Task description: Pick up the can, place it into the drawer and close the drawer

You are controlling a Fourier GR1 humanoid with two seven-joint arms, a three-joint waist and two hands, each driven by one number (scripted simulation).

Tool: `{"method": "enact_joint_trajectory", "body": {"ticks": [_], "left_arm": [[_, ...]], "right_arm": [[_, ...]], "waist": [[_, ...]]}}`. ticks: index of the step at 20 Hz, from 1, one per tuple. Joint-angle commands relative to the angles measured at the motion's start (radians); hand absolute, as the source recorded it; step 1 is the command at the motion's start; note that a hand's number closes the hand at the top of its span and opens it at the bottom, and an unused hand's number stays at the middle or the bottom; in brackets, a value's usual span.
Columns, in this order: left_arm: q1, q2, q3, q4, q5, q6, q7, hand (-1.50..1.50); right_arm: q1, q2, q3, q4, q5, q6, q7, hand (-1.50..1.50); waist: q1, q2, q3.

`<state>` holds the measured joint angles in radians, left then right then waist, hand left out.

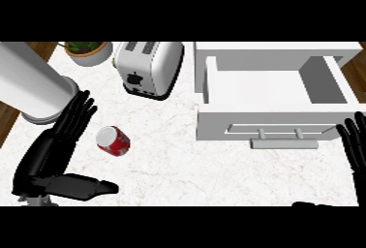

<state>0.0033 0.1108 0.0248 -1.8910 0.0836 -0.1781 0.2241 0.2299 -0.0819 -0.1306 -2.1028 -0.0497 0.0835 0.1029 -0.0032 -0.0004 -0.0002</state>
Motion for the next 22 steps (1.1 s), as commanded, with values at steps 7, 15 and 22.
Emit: {"method": "enact_joint_trajectory", "body": {"ticks": [7,15,22], "left_arm": [[0.016,-0.023,0.007,0.191,-0.064,-0.013,-0.182,-1.50],[-0.034,-0.037,0.014,0.316,-0.121,0.026,-0.249,-1.50],[-0.041,0.005,0.082,0.437,-0.094,-0.018,-0.357,-1.50]], "right_arm": [[-0.032,-0.011,-0.080,0.114,-0.034,0.058,-0.083,-1.50],[0.051,0.037,-0.037,0.035,0.016,0.075,-0.069,-1.50],[-0.032,0.009,-0.096,0.069,-0.020,0.079,-0.035,-1.50]], "waist": [[0.002,0.001,0.000],[0.000,0.000,0.000],[0.001,0.000,0.000]]}}
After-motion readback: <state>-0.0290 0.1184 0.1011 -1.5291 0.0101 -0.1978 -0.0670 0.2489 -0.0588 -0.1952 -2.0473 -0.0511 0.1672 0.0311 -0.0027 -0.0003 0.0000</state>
